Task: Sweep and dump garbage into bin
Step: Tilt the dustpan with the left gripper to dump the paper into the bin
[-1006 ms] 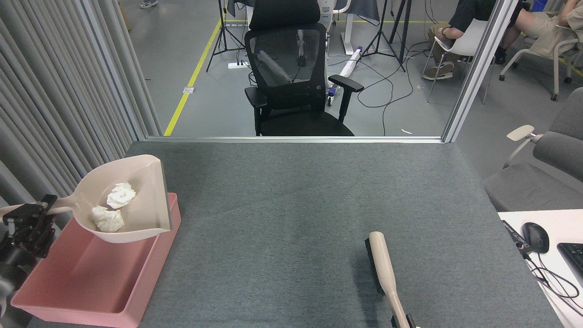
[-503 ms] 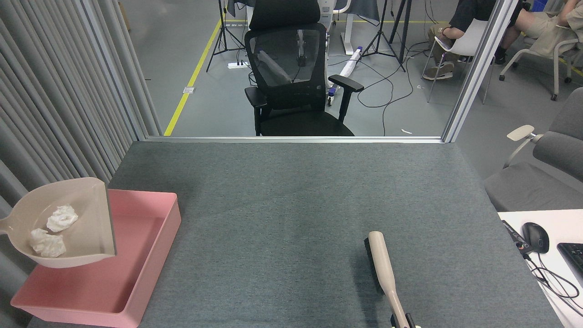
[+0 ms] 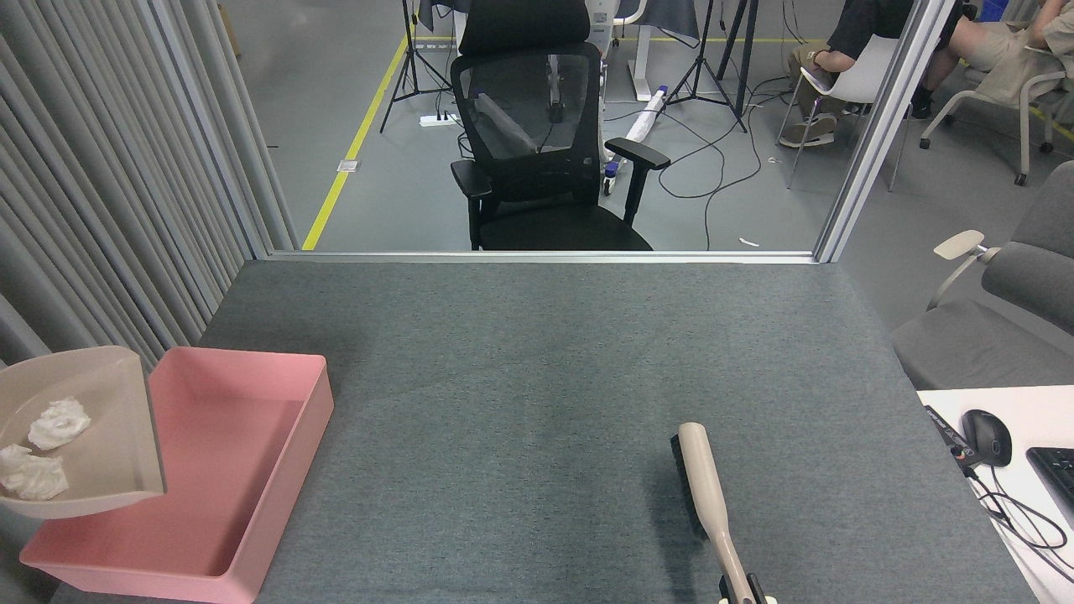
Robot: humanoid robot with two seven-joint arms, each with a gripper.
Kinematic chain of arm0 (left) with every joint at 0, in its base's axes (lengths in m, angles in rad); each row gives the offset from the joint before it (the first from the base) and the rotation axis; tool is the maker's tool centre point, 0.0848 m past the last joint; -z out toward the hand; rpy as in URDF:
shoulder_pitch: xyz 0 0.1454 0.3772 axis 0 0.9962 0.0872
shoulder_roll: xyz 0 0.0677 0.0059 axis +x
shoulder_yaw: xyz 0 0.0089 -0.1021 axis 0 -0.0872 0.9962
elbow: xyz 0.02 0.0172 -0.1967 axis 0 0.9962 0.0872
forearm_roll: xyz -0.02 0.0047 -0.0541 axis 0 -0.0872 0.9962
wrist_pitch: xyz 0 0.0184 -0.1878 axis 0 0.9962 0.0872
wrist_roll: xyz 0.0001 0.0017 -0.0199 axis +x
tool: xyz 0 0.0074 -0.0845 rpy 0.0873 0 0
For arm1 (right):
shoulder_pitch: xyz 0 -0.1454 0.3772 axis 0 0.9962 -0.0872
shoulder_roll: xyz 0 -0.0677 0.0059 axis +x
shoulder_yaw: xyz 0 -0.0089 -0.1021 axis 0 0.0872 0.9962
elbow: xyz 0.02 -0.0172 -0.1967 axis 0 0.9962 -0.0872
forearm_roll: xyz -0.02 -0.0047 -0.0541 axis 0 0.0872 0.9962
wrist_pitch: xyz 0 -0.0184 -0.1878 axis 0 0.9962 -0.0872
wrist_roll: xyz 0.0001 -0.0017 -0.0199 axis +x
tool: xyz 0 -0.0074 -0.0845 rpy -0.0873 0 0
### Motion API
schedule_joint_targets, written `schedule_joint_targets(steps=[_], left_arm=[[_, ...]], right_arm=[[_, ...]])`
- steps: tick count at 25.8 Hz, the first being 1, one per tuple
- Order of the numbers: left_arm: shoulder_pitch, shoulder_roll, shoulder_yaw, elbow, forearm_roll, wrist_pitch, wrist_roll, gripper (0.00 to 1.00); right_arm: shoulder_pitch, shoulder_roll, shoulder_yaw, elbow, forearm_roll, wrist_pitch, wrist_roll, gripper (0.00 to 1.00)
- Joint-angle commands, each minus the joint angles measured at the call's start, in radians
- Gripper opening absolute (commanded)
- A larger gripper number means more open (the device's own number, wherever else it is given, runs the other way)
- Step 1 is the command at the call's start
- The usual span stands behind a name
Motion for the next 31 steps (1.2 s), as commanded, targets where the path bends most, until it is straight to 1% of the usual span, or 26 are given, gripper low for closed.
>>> schedule_joint_targets(steps=[1, 9, 13, 19, 24, 28, 31], left_arm=[[-0.001, 0.008, -0.018, 0.006, -0.021, -0.034, 0.000, 0.07], [-0.049, -0.003, -0.016, 0.010, -0.239, -0.151, 0.012, 0.08], [-0.098, -0.009, -0.010, 0.019, -0.349, -0.159, 0.015, 0.08], [-0.133, -0.009, -0.005, 0.016, -0.509, -0.206, 0.035, 0.08], [-0.175, -0.006, -0.004, 0.008, -0.642, -0.211, 0.035, 0.07], [-0.212, -0.006, -0.004, 0.006, -0.687, -0.209, 0.035, 0.07], [-0.225, -0.007, -0.004, 0.006, -0.685, -0.195, 0.033, 0.08]], right_arm=[[0.000, 0.000, 0.000, 0.000, 0.000, 0.000, 0.000, 0.22], [0.001, 0.000, 0.000, 0.000, 0.000, 0.000, -0.001, 0.22], [0.001, 0.001, 0.000, 0.000, 0.001, 0.000, -0.001, 0.22], [0.004, 0.003, 0.000, -0.002, 0.001, 0.001, -0.003, 0.22], [0.004, 0.005, 0.000, -0.002, 0.001, 0.001, -0.003, 0.22], [0.004, 0.003, 0.000, -0.002, 0.000, 0.001, -0.003, 0.22], [0.003, 0.003, 0.000, -0.002, 0.000, 0.001, -0.003, 0.22]])
